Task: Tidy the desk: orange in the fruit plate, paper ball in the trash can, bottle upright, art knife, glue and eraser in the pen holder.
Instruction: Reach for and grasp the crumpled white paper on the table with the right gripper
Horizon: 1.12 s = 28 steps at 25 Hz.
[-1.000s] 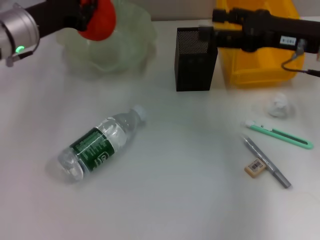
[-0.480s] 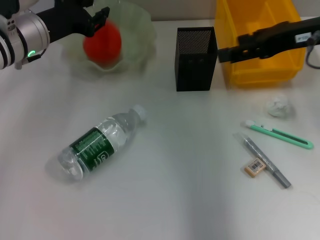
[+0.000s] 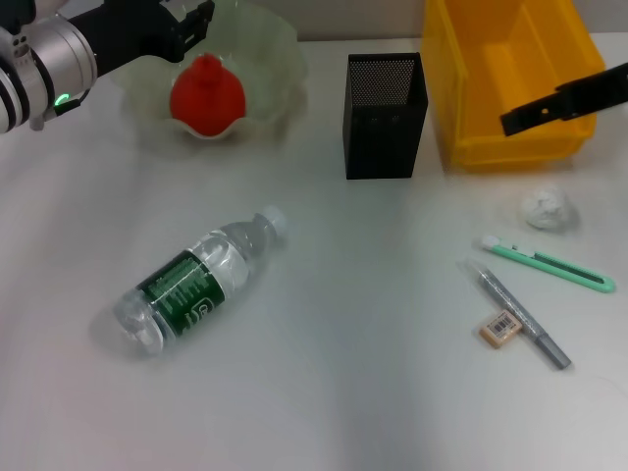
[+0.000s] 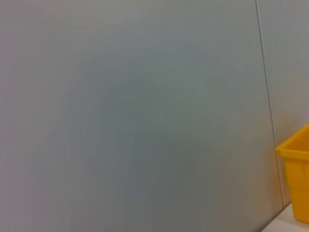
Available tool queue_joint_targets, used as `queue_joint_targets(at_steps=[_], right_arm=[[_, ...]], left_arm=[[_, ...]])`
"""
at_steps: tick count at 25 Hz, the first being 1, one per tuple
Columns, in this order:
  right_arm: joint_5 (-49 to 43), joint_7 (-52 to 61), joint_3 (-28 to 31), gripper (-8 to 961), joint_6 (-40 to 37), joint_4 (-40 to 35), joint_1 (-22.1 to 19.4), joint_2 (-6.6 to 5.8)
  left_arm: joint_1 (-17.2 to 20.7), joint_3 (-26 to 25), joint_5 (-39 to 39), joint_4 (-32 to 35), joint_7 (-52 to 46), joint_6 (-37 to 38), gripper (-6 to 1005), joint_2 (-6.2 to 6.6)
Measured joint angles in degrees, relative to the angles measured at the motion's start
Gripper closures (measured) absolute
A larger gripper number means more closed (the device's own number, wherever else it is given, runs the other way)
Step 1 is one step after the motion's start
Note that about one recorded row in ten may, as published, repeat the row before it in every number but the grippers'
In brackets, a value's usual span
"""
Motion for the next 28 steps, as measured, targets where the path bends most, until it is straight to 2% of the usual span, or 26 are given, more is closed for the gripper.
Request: queue_joint_targets(at_steps=[6,16,28], right_arm=[[-4.18,1.81,-0.02,111,4.3,5.58,0.06,-0.06],[-10.92,4.56,0.04,112,5.83,11.48,1.04,-0.13],[-11.28,4.51,-0.89,111,9.14,17.7,1.78,-0.13]], left_arm=[[1.22,0.03,-1.89,-0.03,0.04,-0.05,522,0.11],[3.23,0.06,-3.77,-0.02,0.08,0.71,516,0.11],[4.13,0.06,-5.28,-0.02,1.72,2.84,509,0.1]])
